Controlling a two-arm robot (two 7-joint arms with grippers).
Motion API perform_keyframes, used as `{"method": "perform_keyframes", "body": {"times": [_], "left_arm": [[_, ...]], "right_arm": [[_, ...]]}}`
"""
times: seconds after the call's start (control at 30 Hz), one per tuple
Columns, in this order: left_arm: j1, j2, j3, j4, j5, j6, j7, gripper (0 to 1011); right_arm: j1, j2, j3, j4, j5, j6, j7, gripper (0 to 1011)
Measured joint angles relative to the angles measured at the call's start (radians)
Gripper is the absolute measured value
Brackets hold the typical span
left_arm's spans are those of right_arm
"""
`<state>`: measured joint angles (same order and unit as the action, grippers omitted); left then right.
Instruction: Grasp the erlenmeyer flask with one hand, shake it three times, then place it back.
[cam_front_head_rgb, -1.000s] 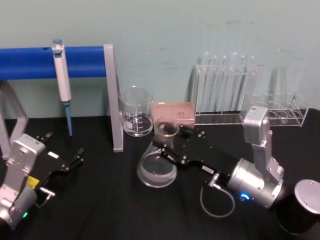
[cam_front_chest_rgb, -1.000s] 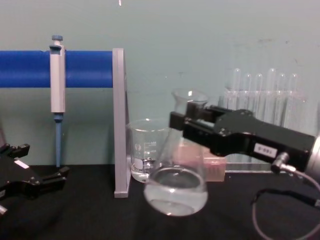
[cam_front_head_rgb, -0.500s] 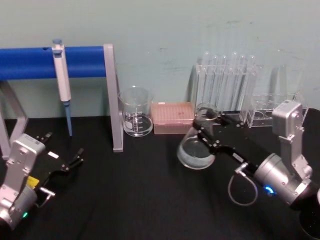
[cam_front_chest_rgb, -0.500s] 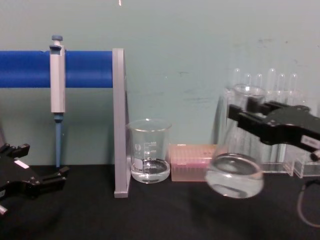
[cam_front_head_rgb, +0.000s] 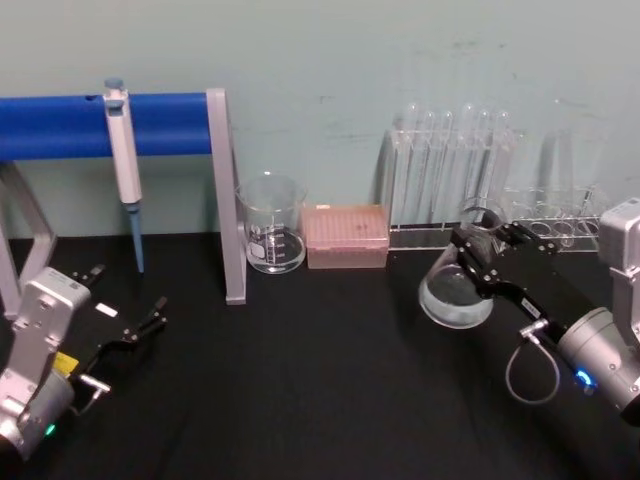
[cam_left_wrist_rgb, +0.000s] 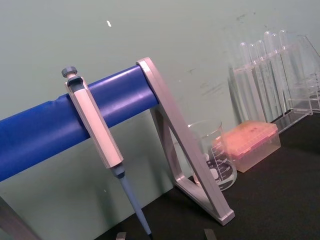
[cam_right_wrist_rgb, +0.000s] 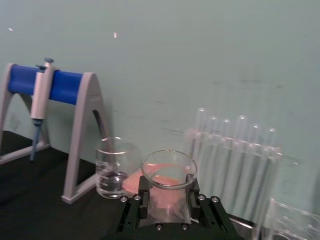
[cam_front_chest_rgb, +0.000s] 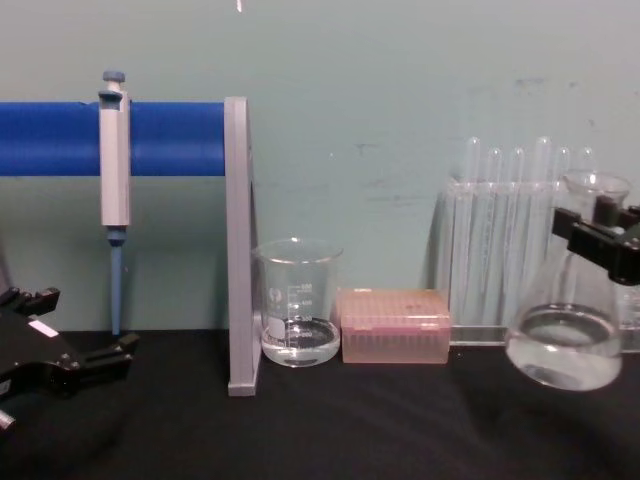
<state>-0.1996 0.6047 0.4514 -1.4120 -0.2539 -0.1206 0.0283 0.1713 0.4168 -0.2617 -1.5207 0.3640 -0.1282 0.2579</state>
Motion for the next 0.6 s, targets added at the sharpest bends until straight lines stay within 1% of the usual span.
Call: {"method": "perform_keyframes", "body": {"times": [0.17,0.3,0.47,0.6], "left_arm": [[0.0,0.0,0.0,0.0,0.0,0.0,0.0,1001],[0.0,0.0,0.0,0.0,0.0,0.0,0.0,1001],[0.0,0.0,0.0,0.0,0.0,0.0,0.0,1001],[0.0,0.0,0.0,0.0,0.0,0.0,0.0,1001]], "right_arm": [[-0.006,-0.005,0.016,-0.003,-0.011,0.005,-0.002,450],[-0.004,-0.014,0.017,-0.003,-0.017,0.006,0.017,450],[0.007,-0.026,0.009,0.002,-0.021,0.007,0.048,450],[0.023,-0.04,-0.005,0.011,-0.023,0.007,0.092,450]]}}
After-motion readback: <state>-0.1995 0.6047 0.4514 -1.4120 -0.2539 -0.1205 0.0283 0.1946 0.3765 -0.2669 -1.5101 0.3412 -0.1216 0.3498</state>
